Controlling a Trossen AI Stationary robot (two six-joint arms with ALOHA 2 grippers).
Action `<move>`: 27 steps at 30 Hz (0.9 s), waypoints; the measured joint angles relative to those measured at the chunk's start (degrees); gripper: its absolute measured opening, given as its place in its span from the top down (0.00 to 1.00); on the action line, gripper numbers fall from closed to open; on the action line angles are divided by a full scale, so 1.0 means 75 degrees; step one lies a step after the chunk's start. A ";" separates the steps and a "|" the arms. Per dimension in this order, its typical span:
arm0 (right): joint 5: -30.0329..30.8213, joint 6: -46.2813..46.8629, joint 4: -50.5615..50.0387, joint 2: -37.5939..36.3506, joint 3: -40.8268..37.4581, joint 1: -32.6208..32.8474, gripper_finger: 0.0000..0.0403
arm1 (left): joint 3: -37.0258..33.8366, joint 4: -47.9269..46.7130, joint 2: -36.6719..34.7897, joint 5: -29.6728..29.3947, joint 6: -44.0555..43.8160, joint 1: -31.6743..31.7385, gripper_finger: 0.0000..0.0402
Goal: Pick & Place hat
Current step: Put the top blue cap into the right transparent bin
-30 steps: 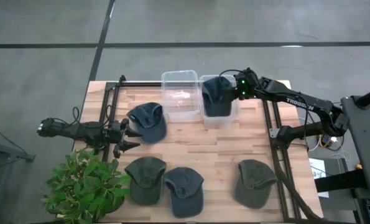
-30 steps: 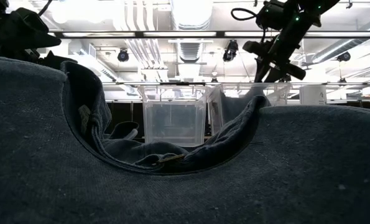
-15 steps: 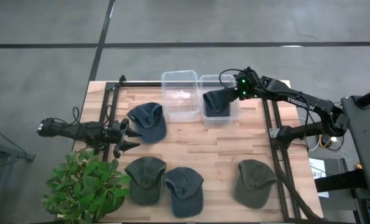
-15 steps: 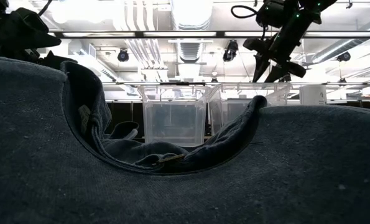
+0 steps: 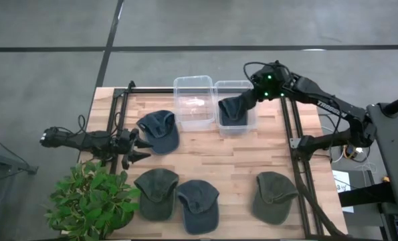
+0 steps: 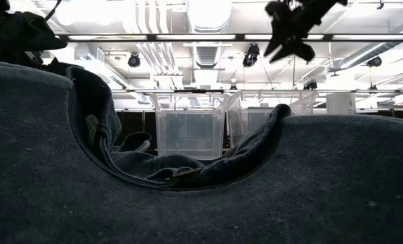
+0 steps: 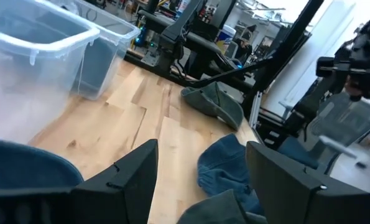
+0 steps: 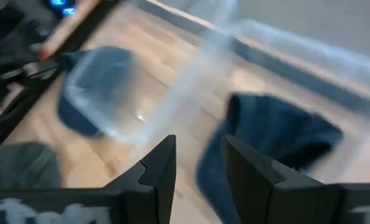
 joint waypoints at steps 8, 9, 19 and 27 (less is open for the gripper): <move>0.0000 -0.1089 0.0047 -0.1125 -0.0070 0.0637 0.74 | 0.0003 0.0286 0.0000 -0.0689 -0.0077 0.0000 0.41; 0.0009 -0.1088 0.0046 -0.1340 -0.0177 0.0732 0.75 | 0.0018 0.0269 -0.0001 -0.0823 -0.0058 0.0000 0.41; 0.0663 -0.0683 0.1788 -0.4068 -0.2521 0.1800 0.78 | 0.0406 0.0268 0.0026 -0.1209 0.0109 0.0003 0.41; 0.0702 -0.0243 0.3417 -0.5688 -0.4512 0.2027 0.81 | 0.1213 0.0011 0.0855 -0.1313 0.0104 0.0003 0.41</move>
